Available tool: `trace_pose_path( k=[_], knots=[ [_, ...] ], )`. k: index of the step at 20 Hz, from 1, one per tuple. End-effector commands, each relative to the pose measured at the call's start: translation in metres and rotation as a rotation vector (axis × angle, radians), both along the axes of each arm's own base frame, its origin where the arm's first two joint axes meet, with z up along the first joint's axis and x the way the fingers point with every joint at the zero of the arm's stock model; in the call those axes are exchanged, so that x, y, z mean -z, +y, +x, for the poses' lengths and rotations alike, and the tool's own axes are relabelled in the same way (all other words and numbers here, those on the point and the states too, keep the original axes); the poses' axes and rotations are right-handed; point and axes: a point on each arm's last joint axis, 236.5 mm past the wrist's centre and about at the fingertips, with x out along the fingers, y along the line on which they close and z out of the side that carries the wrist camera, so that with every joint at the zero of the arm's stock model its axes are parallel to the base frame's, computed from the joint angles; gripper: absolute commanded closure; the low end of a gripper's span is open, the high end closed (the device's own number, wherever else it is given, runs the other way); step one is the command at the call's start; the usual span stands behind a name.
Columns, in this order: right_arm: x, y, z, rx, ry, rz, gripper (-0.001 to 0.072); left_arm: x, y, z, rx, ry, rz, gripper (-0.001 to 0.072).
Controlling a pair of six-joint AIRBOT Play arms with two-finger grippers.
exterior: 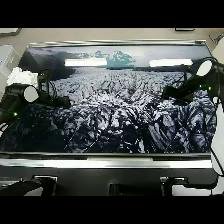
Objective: Fold the clothes and pants, and hang the long-sleeved shirts on hangers.
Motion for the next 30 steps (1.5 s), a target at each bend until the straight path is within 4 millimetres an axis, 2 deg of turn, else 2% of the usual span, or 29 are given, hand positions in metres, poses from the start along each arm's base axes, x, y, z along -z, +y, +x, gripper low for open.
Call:
trace_pose_path(
  k=[1, 14, 16, 18, 21, 22, 23, 24, 25, 26, 28, 29, 30],
  knots=[
    [0.000, 0.001, 0.000, -0.001, 0.001, 0.000, 0.0016, 0.000, 0.000, 0.000, 0.001, 0.001, 0.001, -0.0013],
    [0.000, 0.000, 0.001, 0.000, -0.002, 0.000, 0.0016, 0.000, 0.000, 0.000, 0.001, 0.001, 0.000, -0.0013],
    [-0.003, -0.002, 0.018, 0.018, -0.074, -0.005, 0.0016, -0.001, -0.002, 0.004, -0.001, -0.014, -0.007, -0.0013],
    [-0.005, -0.003, 0.028, 0.028, -0.116, -0.009, 0.0016, -0.008, -0.005, 0.020, -0.004, -0.091, -0.024, -0.0013],
    [-0.006, -0.003, 0.031, 0.032, -0.132, -0.011, 0.0016, -0.024, -0.011, 0.049, -0.009, -0.226, -0.054, -0.0013],
    [-0.007, -0.004, 0.036, 0.036, -0.151, -0.012, 0.0016, -0.035, -0.014, 0.067, -0.008, -0.317, -0.067, -0.0013],
    [-0.010, -0.006, 0.045, 0.046, -0.191, -0.015, 0.0016, -0.057, -0.012, 0.098, 0.016, -0.481, -0.048, -0.0013],
    [-0.012, -0.006, 0.052, 0.053, -0.219, -0.017, 0.0016, -0.084, -0.003, 0.128, 0.035, -0.649, -0.005, -0.0004],
    [-0.013, -0.006, 0.056, 0.058, -0.236, -0.015, 0.0016, -0.101, 0.017, 0.153, 0.008, -0.725, 0.022, 0.0029],
    [-0.015, -0.006, 0.060, 0.066, -0.253, -0.012, 0.0016, -0.114, 0.049, 0.179, -0.054, -0.750, 0.042, 0.0029],
    [-0.017, -0.005, 0.063, 0.101, -0.260, 0.004, 0.0016, -0.136, 0.138, 0.230, -0.216, -0.770, 0.077, 0.0025],
    [-0.017, -0.005, 0.063, 0.121, -0.254, 0.010, 0.0016, -0.139, 0.189, 0.248, -0.316, -0.756, 0.056, 0.0026],
    [-0.016, -0.005, 0.062, 0.120, -0.252, 0.011, 0.0016, -0.131, 0.237, 0.255, -0.430, -0.711, 0.000, 0.0026]
  ],
)
